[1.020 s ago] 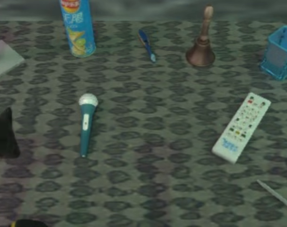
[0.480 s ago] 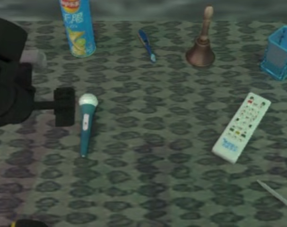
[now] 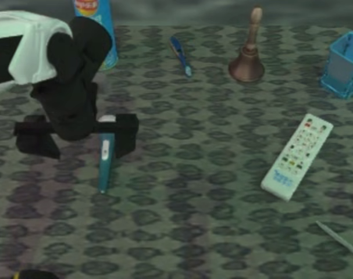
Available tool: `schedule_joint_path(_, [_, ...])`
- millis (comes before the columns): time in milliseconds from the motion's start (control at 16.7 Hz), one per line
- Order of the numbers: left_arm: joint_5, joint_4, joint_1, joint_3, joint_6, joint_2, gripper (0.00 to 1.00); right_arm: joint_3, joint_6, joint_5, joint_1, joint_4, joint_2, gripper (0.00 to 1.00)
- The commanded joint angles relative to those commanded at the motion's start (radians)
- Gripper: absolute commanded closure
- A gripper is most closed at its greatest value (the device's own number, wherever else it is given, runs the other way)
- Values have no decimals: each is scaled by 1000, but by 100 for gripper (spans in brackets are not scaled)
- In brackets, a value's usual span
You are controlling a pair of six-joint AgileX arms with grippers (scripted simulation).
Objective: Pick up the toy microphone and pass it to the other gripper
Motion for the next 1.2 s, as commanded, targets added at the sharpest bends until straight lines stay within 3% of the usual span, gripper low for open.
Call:
schedule_joint_path(540, [0, 2, -4, 20, -5, 42, 0, 0, 0, 0, 0, 0, 0, 0])
schedule_joint_path(960, [1, 281, 1, -87, 4, 207, 0, 0, 0, 0, 0, 0, 0, 0])
schedule_joint_path(1200, [2, 332, 2, -109, 6, 243, 0, 0, 0, 0, 0, 0, 0, 0])
